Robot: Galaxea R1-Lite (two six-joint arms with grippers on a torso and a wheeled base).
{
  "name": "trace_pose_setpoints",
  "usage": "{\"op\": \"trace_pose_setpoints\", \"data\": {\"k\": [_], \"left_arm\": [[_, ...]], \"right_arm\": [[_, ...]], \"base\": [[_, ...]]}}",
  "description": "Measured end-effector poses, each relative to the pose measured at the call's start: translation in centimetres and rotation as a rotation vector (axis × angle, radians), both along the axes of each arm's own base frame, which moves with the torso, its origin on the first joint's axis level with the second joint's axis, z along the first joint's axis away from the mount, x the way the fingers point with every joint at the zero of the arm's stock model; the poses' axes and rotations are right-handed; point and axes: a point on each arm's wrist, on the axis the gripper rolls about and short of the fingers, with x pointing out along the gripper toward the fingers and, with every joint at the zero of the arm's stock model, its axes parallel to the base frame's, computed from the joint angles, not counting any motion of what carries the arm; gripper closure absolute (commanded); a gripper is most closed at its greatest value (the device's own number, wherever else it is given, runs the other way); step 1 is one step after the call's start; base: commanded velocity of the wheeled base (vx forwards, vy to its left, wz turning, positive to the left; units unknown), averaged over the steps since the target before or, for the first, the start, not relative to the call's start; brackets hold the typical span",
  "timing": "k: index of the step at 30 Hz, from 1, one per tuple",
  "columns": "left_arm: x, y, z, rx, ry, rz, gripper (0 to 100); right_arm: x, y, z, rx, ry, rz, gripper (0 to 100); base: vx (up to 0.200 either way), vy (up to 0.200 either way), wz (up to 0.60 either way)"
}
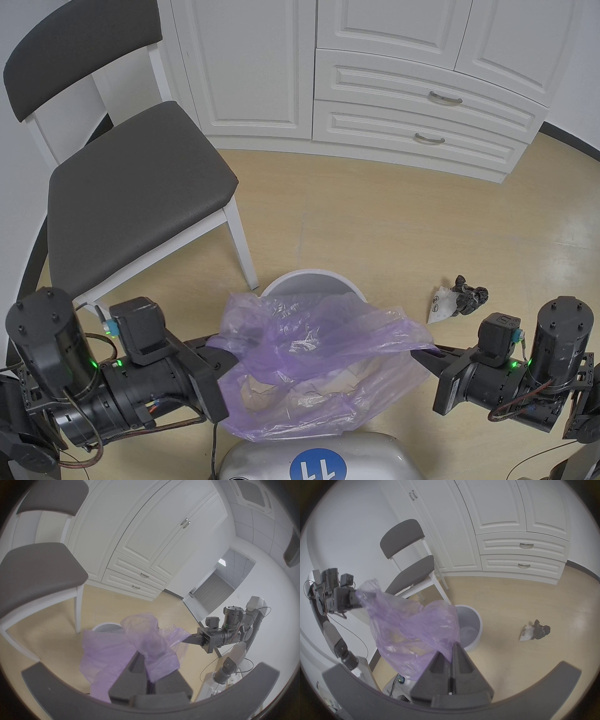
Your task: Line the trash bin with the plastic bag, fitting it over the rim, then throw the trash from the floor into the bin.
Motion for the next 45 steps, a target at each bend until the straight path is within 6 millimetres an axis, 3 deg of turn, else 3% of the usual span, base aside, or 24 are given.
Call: {"op": "trace_pose_setpoints", "data": {"k": [6, 15, 23, 30, 39, 45], "left_arm": [[1.1, -1.6, -1.1, -0.046, 0.024, -0.003, 100], [3.5, -3.6, -3.1, -0.141, 0.024, 0.053, 100], [5.6, -5.0, -6.7, -0.143, 0.056, 0.085, 100], [7.1, -5.1, -9.4, -0.1, 0.102, 0.123, 100], [7.6, -5.0, -10.0, -0.088, 0.113, 0.141, 100], [8.2, -4.1, -9.0, -0.114, 0.086, 0.169, 100]], "right_arm": [[1.0, 1.2, 0.2, 0.096, -0.047, -0.009, 100], [2.2, 2.5, -1.5, 0.119, -0.03, -0.028, 100], [3.1, 2.6, -2.9, 0.09, 0.008, -0.052, 100], [4.5, 3.2, -4.5, 0.111, 0.082, -0.08, 100], [6.3, 4.6, -5.9, 0.179, 0.096, -0.104, 100], [7.7, 5.2, -7.0, 0.225, 0.077, -0.126, 100]], "base": [[0.0, 0.0, 0.0], [0.0, 0.0, 0.0], [0.0, 0.0, 0.0], [0.0, 0.0, 0.0], [0.0, 0.0, 0.0], [0.0, 0.0, 0.0]]}}
